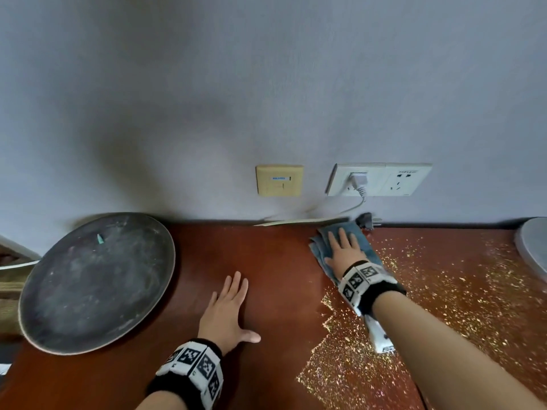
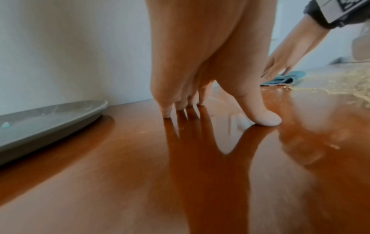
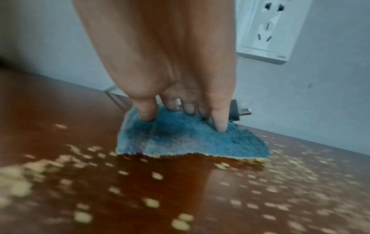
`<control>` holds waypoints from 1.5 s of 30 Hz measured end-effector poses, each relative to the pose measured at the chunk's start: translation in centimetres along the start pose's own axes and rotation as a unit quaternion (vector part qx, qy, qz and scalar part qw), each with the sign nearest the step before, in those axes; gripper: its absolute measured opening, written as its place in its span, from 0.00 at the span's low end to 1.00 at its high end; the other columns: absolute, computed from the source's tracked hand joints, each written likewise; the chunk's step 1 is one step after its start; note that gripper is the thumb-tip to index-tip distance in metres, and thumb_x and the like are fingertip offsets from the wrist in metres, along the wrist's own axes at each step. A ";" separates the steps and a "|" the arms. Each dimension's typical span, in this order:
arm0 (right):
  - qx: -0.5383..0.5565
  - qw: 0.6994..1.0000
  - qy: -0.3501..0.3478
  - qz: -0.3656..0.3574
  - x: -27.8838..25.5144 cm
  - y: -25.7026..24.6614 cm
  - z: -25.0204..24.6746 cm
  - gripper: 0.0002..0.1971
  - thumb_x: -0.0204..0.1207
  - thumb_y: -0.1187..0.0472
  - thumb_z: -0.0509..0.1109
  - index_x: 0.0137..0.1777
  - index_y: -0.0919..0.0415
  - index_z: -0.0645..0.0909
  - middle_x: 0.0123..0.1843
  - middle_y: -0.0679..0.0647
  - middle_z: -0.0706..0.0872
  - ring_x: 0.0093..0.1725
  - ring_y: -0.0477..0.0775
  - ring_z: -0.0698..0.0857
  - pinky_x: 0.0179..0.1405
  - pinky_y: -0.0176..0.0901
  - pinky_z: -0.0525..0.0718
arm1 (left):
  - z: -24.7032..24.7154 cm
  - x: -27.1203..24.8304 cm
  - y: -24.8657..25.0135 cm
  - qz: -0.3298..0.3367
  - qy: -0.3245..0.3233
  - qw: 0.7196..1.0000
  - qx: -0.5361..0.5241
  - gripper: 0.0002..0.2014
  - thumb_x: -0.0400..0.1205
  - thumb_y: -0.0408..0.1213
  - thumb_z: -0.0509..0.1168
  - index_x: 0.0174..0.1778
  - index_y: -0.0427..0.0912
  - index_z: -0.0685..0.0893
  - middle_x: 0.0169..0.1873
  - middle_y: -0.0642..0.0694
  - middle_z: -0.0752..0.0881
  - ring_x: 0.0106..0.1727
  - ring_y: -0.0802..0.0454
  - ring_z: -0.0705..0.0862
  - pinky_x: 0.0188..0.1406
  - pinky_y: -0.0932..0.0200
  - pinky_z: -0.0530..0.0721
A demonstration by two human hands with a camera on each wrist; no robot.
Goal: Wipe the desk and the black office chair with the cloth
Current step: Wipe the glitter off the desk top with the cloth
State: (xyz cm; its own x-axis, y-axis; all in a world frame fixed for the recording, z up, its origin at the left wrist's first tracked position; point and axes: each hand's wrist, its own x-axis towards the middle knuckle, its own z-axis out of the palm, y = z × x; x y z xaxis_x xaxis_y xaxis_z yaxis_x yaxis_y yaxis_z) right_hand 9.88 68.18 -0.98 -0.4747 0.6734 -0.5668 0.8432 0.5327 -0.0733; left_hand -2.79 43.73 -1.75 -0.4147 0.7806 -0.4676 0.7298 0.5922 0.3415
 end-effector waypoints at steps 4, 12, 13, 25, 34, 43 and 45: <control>-0.021 0.994 -0.011 -0.106 -2.1 -6.3 2.7 0.36 0.84 0.49 0.56 0.83 0.51 0.38 0.84 0.51 0.33 0.83 0.57 0.36 0.80 0.61 0.49 | -0.1 0.5 0.3 -0.002 -0.011 1.000 0.004 0.60 0.69 0.55 0.75 0.83 0.45 0.36 0.80 0.51 0.30 0.82 0.54 0.32 0.81 0.52 0.39; 0.024 1.000 -0.011 0.007 0.7 2.4 0.7 0.36 0.84 0.48 0.57 0.83 0.51 0.37 0.84 0.52 0.34 0.83 0.59 0.39 0.81 0.61 0.53 | -0.3 0.9 0.3 0.000 -0.017 1.000 0.002 0.62 0.66 0.53 0.78 0.83 0.47 0.38 0.81 0.52 0.32 0.79 0.58 0.30 0.81 0.51 0.39; 0.027 0.999 -0.003 0.033 0.8 5.0 0.6 0.36 0.84 0.48 0.56 0.83 0.52 0.38 0.84 0.53 0.35 0.83 0.60 0.40 0.80 0.61 0.54 | -0.4 0.9 0.5 -0.003 -0.019 1.000 0.007 0.62 0.66 0.53 0.78 0.83 0.47 0.38 0.82 0.52 0.32 0.81 0.56 0.31 0.81 0.51 0.39; -0.081 0.986 -0.022 -0.146 0.6 2.9 -0.1 0.33 0.85 0.57 0.56 0.83 0.52 0.42 0.85 0.54 0.39 0.83 0.62 0.40 0.80 0.62 0.51 | 1.9 -2.8 2.0 -0.101 0.019 0.994 0.029 0.45 0.79 0.53 0.67 0.84 0.52 0.45 0.83 0.51 0.38 0.84 0.53 0.41 0.82 0.50 0.56; -0.287 0.850 -0.096 -0.431 -10.5 -4.2 7.1 0.32 0.86 0.59 0.54 0.83 0.50 0.40 0.84 0.49 0.35 0.82 0.56 0.34 0.80 0.62 0.44 | 2.6 -5.2 1.6 -0.112 0.023 0.993 0.004 0.44 0.80 0.46 0.69 0.84 0.53 0.45 0.83 0.50 0.39 0.84 0.53 0.42 0.79 0.57 0.58; -0.087 0.982 -0.025 -0.163 -5.1 7.7 2.6 0.33 0.85 0.55 0.55 0.83 0.50 0.39 0.84 0.52 0.36 0.83 0.57 0.39 0.80 0.62 0.52 | 2.5 -6.3 1.9 -0.120 -0.011 0.993 0.008 0.46 0.77 0.47 0.71 0.84 0.53 0.46 0.83 0.50 0.39 0.84 0.53 0.44 0.78 0.57 0.60; -0.070 0.994 -0.007 -0.082 -4.4 11.7 1.7 0.33 0.85 0.54 0.55 0.83 0.50 0.39 0.85 0.52 0.38 0.83 0.59 0.41 0.80 0.62 0.56 | 2.7 -6.5 1.9 -0.117 -0.008 0.993 0.011 0.46 0.78 0.47 0.71 0.84 0.52 0.46 0.83 0.49 0.39 0.84 0.52 0.43 0.78 0.57 0.61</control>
State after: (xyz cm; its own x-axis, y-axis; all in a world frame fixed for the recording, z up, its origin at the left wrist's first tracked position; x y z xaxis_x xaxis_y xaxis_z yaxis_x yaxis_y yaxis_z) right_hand 22.29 70.57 -0.74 -0.5987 0.5652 -0.5676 0.7108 0.7015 -0.0511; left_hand 2.82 39.25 -0.27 -0.5661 0.6189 -0.5446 0.6257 0.7527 0.2049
